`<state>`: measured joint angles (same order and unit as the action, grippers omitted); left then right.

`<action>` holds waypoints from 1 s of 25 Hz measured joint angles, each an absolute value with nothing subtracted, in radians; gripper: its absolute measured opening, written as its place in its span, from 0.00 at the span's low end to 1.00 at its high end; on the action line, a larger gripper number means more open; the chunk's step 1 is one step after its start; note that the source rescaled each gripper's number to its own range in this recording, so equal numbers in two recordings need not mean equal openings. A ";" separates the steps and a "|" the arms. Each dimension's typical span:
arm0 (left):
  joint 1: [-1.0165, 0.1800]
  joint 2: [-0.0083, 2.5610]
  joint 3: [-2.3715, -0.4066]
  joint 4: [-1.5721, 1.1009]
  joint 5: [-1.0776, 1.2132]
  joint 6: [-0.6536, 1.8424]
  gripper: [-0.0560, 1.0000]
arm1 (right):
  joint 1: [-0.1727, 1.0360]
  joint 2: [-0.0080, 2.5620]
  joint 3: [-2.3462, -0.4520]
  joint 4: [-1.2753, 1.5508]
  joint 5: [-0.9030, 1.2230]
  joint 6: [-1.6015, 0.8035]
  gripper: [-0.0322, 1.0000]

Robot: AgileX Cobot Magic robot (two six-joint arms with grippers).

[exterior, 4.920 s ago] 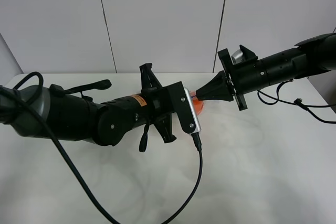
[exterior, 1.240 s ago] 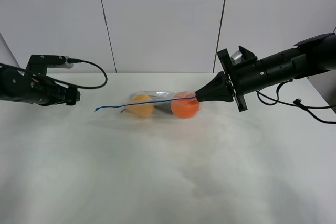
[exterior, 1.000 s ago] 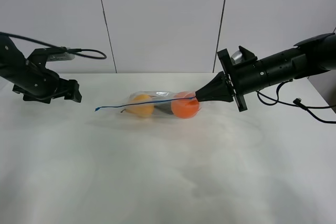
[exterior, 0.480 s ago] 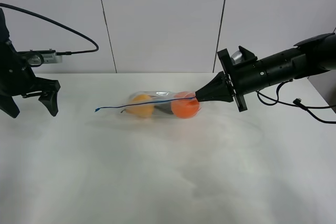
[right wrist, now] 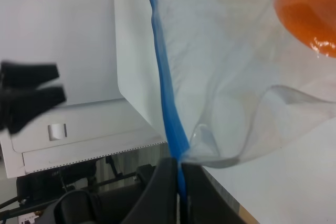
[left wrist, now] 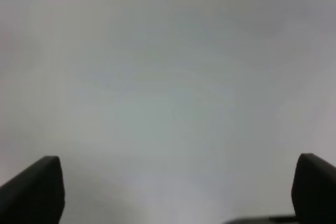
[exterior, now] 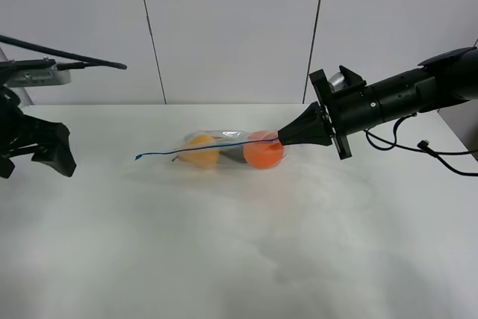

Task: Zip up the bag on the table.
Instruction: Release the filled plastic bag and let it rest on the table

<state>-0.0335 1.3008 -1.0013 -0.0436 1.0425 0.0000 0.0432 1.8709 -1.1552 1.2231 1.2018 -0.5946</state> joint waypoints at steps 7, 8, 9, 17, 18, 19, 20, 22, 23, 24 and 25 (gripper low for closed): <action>-0.035 1.000 -0.735 -0.042 1.091 0.000 1.00 | 0.043 1.871 -1.155 1.223 1.203 -0.595 0.03; -0.035 0.962 -0.684 -0.042 1.085 0.000 1.00 | 0.043 1.871 -1.155 1.223 1.203 -0.595 0.03; -0.035 0.916 -0.634 -0.042 1.078 0.000 1.00 | 0.043 1.871 -1.155 1.223 1.203 -0.595 0.03; -0.035 0.632 -0.501 -0.040 1.067 0.000 1.00 | 0.043 1.871 -1.155 1.223 1.203 -0.595 0.03; -0.035 0.609 -0.501 -0.040 1.067 0.000 1.00 | 0.043 1.871 -1.155 1.223 1.203 -0.595 0.03; -0.035 0.583 -0.501 -0.040 1.067 0.000 1.00 | 0.043 1.871 -1.155 1.223 1.203 -0.595 0.03; -0.035 0.559 -0.501 -0.040 1.068 0.000 1.00 | 0.043 1.871 -1.155 1.223 1.203 -0.595 0.03; -0.035 0.512 -0.501 -0.040 1.068 0.000 1.00 | 0.043 1.871 -1.155 1.223 1.204 -0.595 0.03; -0.034 0.482 -0.500 -0.040 1.069 0.000 1.00 | 0.043 1.871 -1.155 1.223 1.204 -0.595 0.03; -0.029 0.450 -0.500 -0.040 1.069 0.000 1.00 | 0.043 1.871 -1.155 1.223 1.204 -0.595 0.03; -0.020 0.421 -0.500 -0.040 1.069 0.000 1.00 | 0.043 1.871 -1.155 1.223 1.204 -0.595 0.03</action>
<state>-0.0201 0.4206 -0.4995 -0.0397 1.0686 0.0000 0.0432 1.8709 -1.1552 1.2231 1.2036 -0.5946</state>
